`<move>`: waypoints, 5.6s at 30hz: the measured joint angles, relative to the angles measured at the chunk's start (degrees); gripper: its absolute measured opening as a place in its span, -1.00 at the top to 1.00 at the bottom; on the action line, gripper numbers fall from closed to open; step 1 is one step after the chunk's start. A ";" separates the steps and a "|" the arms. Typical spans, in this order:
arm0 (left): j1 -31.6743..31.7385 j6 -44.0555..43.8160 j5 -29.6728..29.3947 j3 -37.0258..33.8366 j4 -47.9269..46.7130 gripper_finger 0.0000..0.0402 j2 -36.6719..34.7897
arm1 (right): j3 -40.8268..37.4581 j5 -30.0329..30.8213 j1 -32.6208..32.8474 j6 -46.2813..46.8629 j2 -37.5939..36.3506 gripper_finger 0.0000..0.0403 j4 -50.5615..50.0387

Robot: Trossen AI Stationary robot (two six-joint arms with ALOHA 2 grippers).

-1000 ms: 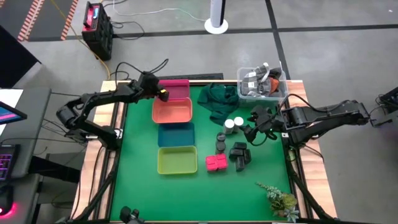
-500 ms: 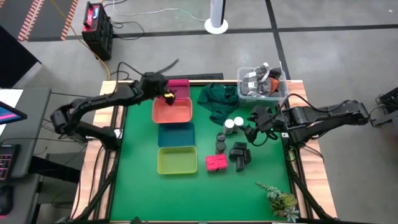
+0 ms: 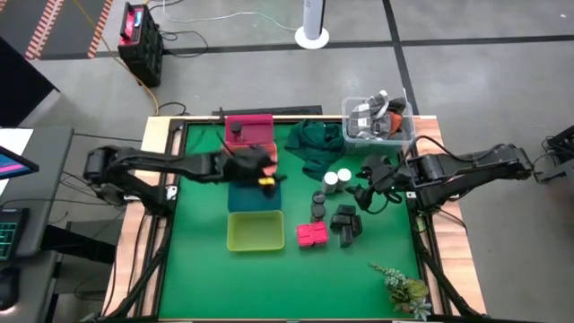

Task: Sort spices by type
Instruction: Put the top black spice bottle into the pink bin, then put the black spice bottle into the pink bin

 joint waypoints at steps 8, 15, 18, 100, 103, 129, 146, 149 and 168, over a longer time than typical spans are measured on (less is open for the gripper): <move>-7.27 -1.60 0.58 14.28 -1.53 -0.45 16.74 | 0.04 -0.87 5.69 4.20 0.44 -0.62 -3.95; -6.71 -1.66 0.35 32.93 -16.68 -0.45 27.78 | 3.65 2.46 11.60 14.18 0.44 -0.62 -16.88; -6.25 -1.91 -0.05 39.57 -22.99 -0.45 31.36 | 4.41 4.07 13.72 17.24 0.39 -0.62 -19.44; 4.87 2.50 3.34 50.76 -44.33 0.05 33.87 | 4.42 16.77 19.62 22.60 0.48 -0.62 -16.20; 7.11 3.59 2.79 50.76 -45.26 0.04 31.73 | 4.42 16.81 18.79 22.11 0.48 -0.62 -16.13; 33.50 13.83 -2.41 41.40 -48.55 0.03 23.62 | 4.42 18.58 16.71 21.11 0.55 -0.62 -12.41; 33.47 6.67 0.00 27.24 -38.18 0.03 23.54 | 4.42 21.14 14.88 20.01 0.57 -0.62 -11.76; 33.77 6.52 -0.61 26.49 -37.96 0.01 23.42 | 4.42 21.12 14.96 20.02 0.55 -0.62 -11.76; 32.63 16.98 -4.69 26.30 -36.40 -0.47 13.85 | 4.42 20.42 14.96 19.04 0.56 -0.62 -11.72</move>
